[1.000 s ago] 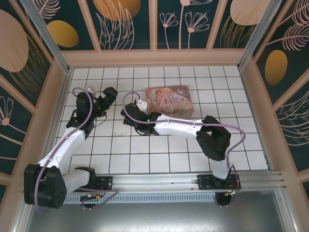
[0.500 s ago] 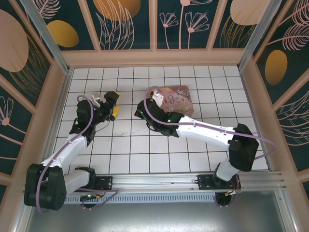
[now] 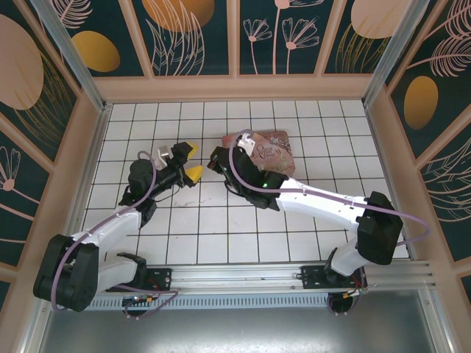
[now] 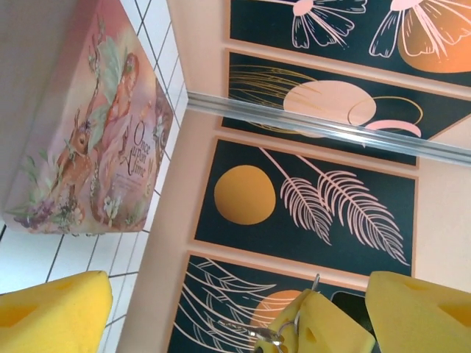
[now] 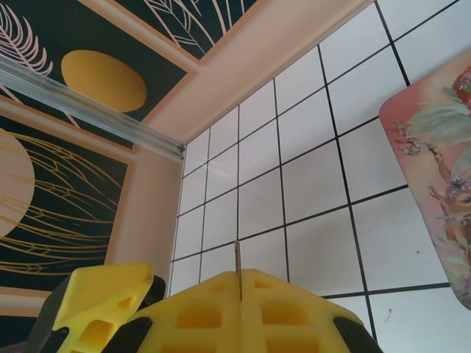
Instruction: Unlock a padlock with a key
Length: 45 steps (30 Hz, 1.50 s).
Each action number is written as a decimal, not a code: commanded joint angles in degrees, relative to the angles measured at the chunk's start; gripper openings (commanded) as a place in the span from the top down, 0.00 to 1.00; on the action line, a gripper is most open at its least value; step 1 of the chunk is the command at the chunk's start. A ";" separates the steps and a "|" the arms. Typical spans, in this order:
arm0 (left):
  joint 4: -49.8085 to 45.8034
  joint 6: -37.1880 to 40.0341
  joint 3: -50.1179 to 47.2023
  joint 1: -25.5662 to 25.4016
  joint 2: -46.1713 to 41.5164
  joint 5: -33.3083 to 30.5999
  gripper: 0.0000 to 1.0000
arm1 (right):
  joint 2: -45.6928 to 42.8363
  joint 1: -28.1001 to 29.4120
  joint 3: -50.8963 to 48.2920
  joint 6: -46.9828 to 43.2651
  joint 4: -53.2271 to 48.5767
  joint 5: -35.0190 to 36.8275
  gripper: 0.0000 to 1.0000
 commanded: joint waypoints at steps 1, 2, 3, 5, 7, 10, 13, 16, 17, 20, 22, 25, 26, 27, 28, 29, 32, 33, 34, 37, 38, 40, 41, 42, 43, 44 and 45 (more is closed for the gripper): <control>7.02 -6.61 -0.66 -0.52 0.28 0.06 0.13 | -0.96 -0.06 -1.59 -0.87 5.59 0.79 1.00; 7.68 -7.41 -0.79 -0.61 0.54 0.29 0.14 | -0.83 -0.06 -1.80 -0.71 6.25 0.66 1.00; 8.45 -8.31 -0.91 -0.72 0.84 0.39 0.14 | -0.58 -0.13 -2.04 -0.70 7.21 0.60 1.00; 9.37 -9.18 -0.72 -1.02 1.42 0.75 0.15 | 0.00 -0.12 -2.37 -0.43 8.50 0.24 1.00; 9.38 -9.46 -0.43 -1.44 1.89 1.02 0.16 | 0.77 -0.12 -2.21 -0.42 9.61 -0.23 1.00; 9.58 -9.94 -0.57 -1.73 2.24 0.91 0.17 | 1.83 0.02 -1.81 -0.21 10.71 -0.72 1.00; 10.34 -10.80 -0.58 -1.88 2.69 0.65 0.18 | 2.97 0.18 -1.09 -0.33 11.73 -1.45 1.00; 11.95 -11.87 -0.32 -2.01 3.37 0.35 0.19 | 4.34 0.31 -0.32 -0.27 12.02 -2.15 1.00; 12.39 -12.12 -0.19 -2.04 3.55 0.26 0.20 | 4.75 0.41 -0.23 -0.27 12.41 -2.32 1.00; 12.58 -12.18 0.46 -2.30 4.08 0.38 0.20 | 5.99 0.51 -0.07 -0.42 13.85 -2.90 1.00; 12.75 -12.27 0.50 -2.39 4.43 0.54 0.21 | 6.72 0.53 0.17 -0.51 14.43 -3.42 1.00; 13.02 -12.27 0.30 -2.35 4.76 0.64 0.21 | 7.36 0.49 0.59 -0.72 14.99 -3.74 1.00; 13.22 -12.27 0.12 -2.35 4.91 0.63 0.22 | 7.45 0.49 0.70 -0.71 14.97 -3.72 1.00; 13.24 -12.27 -0.01 -2.37 5.07 0.63 0.22 | 7.48 0.49 0.66 -0.89 15.16 -3.65 1.00; 13.22 -12.20 -0.13 -2.36 5.20 0.51 0.21 | 7.40 0.54 0.60 -0.88 15.27 -3.61 1.00; 13.31 -12.21 -0.28 -2.35 5.37 0.45 0.21 | 7.27 0.50 0.63 -1.03 15.35 -3.57 1.00; 13.77 -12.03 -0.53 -2.35 5.98 0.54 0.19 | 7.13 0.51 0.73 -1.48 15.53 -3.53 1.00; 13.82 -11.94 -0.49 -2.35 6.25 0.65 0.19 | 7.02 0.47 0.74 -1.65 15.65 -3.52 1.00; 13.85 -11.79 -0.49 -2.35 6.52 0.65 0.18 | 6.91 0.47 0.74 -1.82 15.84 -3.50 1.00; 13.94 -11.75 -0.44 -2.35 7.04 0.64 0.16 | 6.97 0.38 1.07 -2.27 15.93 -3.56 1.00; 14.10 -11.81 -0.40 -2.35 7.17 0.65 0.16 | 7.03 0.40 1.05 -2.36 15.92 -3.72 1.00; 14.43 -12.02 -0.23 -2.34 7.40 0.64 0.16 | 7.24 0.46 0.77 -2.23 15.97 -4.08 1.00; 14.55 -12.08 -0.10 -2.39 7.49 0.57 0.17 | 7.32 0.41 0.42 -2.02 16.14 -4.19 1.00; 14.80 -12.16 0.12 -2.37 7.60 0.51 0.17 | 7.30 0.54 -0.13 -1.84 16.45 -4.41 1.00; 14.98 -12.26 0.18 -2.35 7.64 0.53 0.18 | 7.32 0.49 -0.59 -1.53 16.70 -4.50 1.00; 15.13 -12.34 0.26 -2.36 7.79 0.51 0.20 | 7.23 0.49 -1.29 -1.14 17.00 -4.65 1.00; 15.22 -12.47 0.21 -2.32 7.87 0.36 0.21 | 7.13 0.49 -2.03 -0.85 17.49 -4.67 1.00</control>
